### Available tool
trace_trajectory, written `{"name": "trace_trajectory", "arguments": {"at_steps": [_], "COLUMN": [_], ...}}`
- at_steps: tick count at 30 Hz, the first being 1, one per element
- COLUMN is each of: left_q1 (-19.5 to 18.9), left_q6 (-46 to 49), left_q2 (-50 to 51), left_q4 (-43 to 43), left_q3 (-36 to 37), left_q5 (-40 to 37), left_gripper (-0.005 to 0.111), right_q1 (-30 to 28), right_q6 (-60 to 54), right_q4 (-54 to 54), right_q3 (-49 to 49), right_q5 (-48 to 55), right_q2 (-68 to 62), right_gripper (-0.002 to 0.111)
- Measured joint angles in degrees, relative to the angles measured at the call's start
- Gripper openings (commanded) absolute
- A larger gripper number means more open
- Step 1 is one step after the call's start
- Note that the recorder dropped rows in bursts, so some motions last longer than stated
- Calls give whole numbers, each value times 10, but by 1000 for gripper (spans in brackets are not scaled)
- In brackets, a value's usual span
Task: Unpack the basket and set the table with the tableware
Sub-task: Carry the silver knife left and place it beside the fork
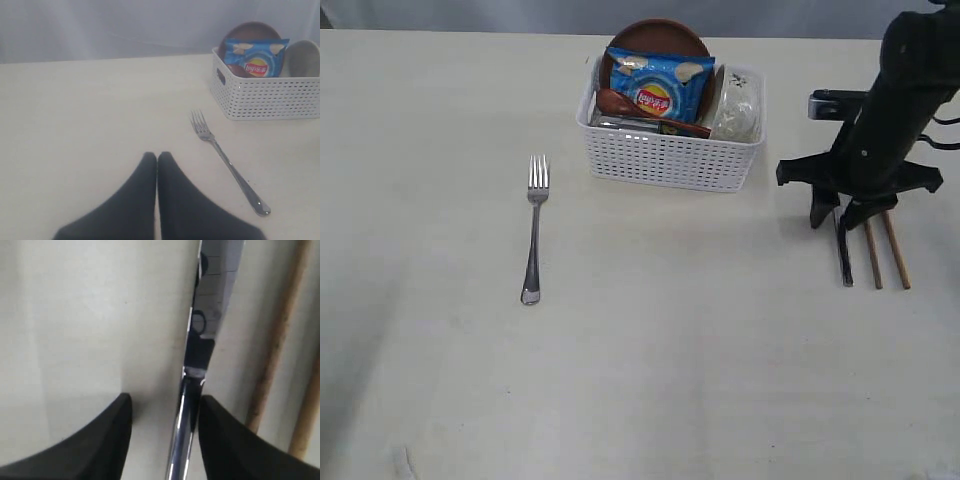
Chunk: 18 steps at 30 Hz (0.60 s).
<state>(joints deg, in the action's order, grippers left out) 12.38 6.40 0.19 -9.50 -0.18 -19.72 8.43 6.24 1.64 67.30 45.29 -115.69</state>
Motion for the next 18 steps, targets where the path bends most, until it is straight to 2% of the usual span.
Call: {"name": "trace_trajectory", "arguments": {"at_steps": [2,4,6,7,13,18], "left_q1": [0,0,0,0,0,0], "left_q6": [0,0,0,0,0,0], "left_q2": [0,0,0,0,0,0], "left_q4": [0,0,0,0,0,0], "left_q3": [0,0,0,0,0,0], "left_q5": [0,0,0,0,0,0], "left_gripper": [0,0,0,0,0,0], "right_q1": [0,0,0,0,-2,-2], "right_q6": [0,0,0,0,-17,-19], "right_q4": [0,0,-6,-8,-11,9], "right_q3": [1,3,3,3,1,-15], "right_q5": [1,5,8,9,4,-32], "right_q2": [-2,-6,-11,-13,-7,67], "right_gripper": [40,30,15,1,0,0]}}
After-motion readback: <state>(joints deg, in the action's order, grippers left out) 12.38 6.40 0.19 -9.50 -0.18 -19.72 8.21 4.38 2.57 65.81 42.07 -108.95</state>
